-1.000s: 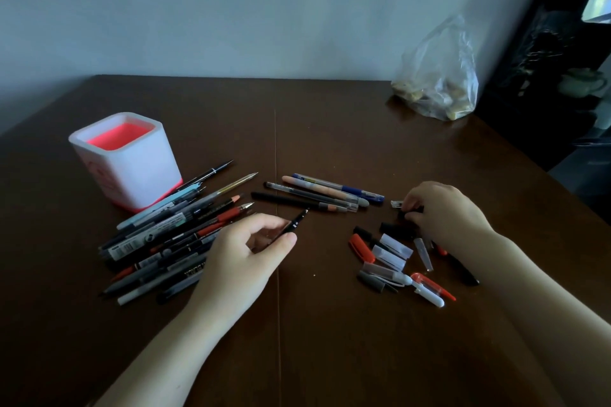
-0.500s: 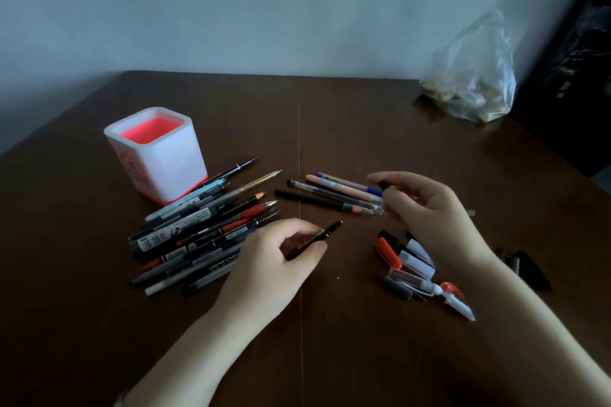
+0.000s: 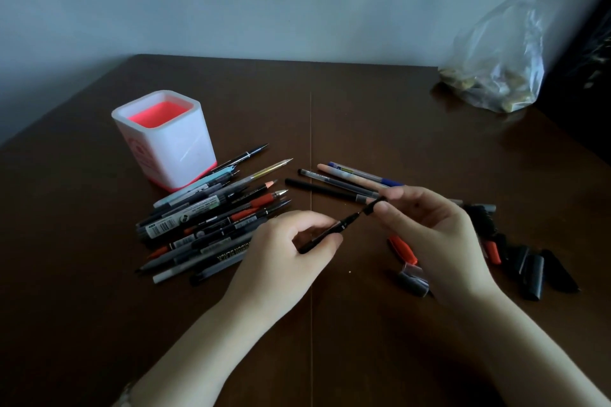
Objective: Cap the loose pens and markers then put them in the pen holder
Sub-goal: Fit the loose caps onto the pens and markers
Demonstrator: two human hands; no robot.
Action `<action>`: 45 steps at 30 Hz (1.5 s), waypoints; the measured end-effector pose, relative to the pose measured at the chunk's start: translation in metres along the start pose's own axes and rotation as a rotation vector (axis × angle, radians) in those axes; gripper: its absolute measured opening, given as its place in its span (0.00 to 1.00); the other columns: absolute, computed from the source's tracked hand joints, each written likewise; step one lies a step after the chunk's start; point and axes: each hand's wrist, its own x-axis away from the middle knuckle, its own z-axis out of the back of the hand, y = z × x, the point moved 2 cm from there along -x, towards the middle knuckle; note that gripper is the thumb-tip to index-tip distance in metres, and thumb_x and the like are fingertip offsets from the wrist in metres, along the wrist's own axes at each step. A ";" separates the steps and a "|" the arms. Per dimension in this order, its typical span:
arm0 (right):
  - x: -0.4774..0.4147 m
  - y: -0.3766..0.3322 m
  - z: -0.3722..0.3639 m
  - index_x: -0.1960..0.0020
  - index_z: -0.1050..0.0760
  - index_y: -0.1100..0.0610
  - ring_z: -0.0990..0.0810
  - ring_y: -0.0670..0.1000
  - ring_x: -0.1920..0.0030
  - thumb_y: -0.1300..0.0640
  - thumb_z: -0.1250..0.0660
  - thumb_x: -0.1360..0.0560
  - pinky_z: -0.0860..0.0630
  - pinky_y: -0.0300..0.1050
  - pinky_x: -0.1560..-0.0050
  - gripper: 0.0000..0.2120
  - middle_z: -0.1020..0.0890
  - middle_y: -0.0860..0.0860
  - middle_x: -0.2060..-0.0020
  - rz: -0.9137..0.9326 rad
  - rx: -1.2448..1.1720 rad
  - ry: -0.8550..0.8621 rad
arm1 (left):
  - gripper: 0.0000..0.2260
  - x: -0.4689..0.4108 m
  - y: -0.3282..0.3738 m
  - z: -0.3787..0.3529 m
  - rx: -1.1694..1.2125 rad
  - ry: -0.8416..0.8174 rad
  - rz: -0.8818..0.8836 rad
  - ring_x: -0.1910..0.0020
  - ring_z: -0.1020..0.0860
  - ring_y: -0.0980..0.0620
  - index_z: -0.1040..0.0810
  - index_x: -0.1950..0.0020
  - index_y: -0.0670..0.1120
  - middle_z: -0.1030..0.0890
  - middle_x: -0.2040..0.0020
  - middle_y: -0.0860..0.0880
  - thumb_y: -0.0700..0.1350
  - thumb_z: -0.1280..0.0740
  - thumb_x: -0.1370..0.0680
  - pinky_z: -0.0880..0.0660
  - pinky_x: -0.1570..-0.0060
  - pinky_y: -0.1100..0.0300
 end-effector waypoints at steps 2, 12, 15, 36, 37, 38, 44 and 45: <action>0.001 0.000 -0.001 0.60 0.21 0.52 0.17 0.43 0.59 0.55 0.30 0.39 0.21 0.33 0.56 0.08 0.16 0.47 0.64 0.004 -0.007 0.006 | 0.08 0.000 0.000 0.000 -0.004 0.004 -0.012 0.53 0.21 0.63 0.18 0.50 0.50 0.17 0.55 0.57 0.43 0.30 0.28 0.25 0.53 0.70; 0.004 -0.007 -0.001 0.61 0.21 0.42 0.20 0.35 0.53 0.61 0.31 0.32 0.26 0.27 0.52 0.12 0.17 0.34 0.60 0.066 0.266 -0.182 | 0.10 0.003 0.005 -0.002 -0.174 0.017 -0.198 0.55 0.24 0.59 0.18 0.49 0.44 0.20 0.56 0.53 0.44 0.34 0.28 0.27 0.56 0.68; 0.006 -0.009 -0.001 0.61 0.21 0.42 0.21 0.35 0.53 0.63 0.31 0.32 0.27 0.25 0.50 0.14 0.18 0.35 0.59 0.110 0.352 -0.228 | 0.10 0.005 0.006 -0.002 -0.184 -0.030 -0.201 0.56 0.24 0.58 0.18 0.49 0.44 0.20 0.57 0.53 0.44 0.35 0.27 0.27 0.58 0.66; -0.030 0.001 0.067 0.55 0.26 0.46 0.27 0.38 0.62 0.61 0.34 0.27 0.34 0.31 0.68 0.09 0.25 0.43 0.60 -0.064 0.982 -0.025 | 0.09 0.002 0.001 -0.006 -0.263 0.023 -0.153 0.54 0.23 0.61 0.19 0.47 0.45 0.19 0.55 0.54 0.41 0.31 0.27 0.29 0.50 0.74; -0.030 0.006 0.065 0.54 0.26 0.47 0.27 0.39 0.62 0.61 0.35 0.27 0.34 0.31 0.68 0.09 0.25 0.43 0.60 -0.066 0.994 -0.038 | 0.09 0.002 0.001 -0.007 -0.261 0.018 -0.148 0.54 0.23 0.62 0.19 0.48 0.45 0.20 0.55 0.54 0.41 0.31 0.27 0.29 0.50 0.74; -0.029 0.008 0.063 0.54 0.25 0.47 0.26 0.39 0.62 0.62 0.35 0.27 0.32 0.30 0.68 0.09 0.24 0.43 0.60 -0.056 0.995 -0.048 | 0.09 0.003 0.001 -0.007 -0.258 0.017 -0.143 0.54 0.23 0.62 0.19 0.48 0.45 0.20 0.55 0.54 0.41 0.31 0.27 0.29 0.50 0.74; -0.025 0.010 0.043 0.46 0.21 0.52 0.26 0.46 0.50 0.58 0.32 0.28 0.31 0.37 0.49 0.11 0.20 0.47 0.53 0.140 1.020 -0.094 | 0.09 0.002 0.000 -0.007 -0.273 0.022 -0.121 0.55 0.23 0.61 0.19 0.47 0.45 0.20 0.55 0.54 0.42 0.32 0.27 0.29 0.52 0.75; -0.025 0.012 0.039 0.46 0.21 0.52 0.27 0.46 0.49 0.57 0.32 0.28 0.32 0.38 0.49 0.11 0.20 0.48 0.52 0.168 1.064 -0.123 | 0.09 0.002 0.000 -0.008 -0.276 0.019 -0.119 0.55 0.23 0.60 0.19 0.47 0.45 0.20 0.55 0.54 0.42 0.32 0.27 0.29 0.52 0.75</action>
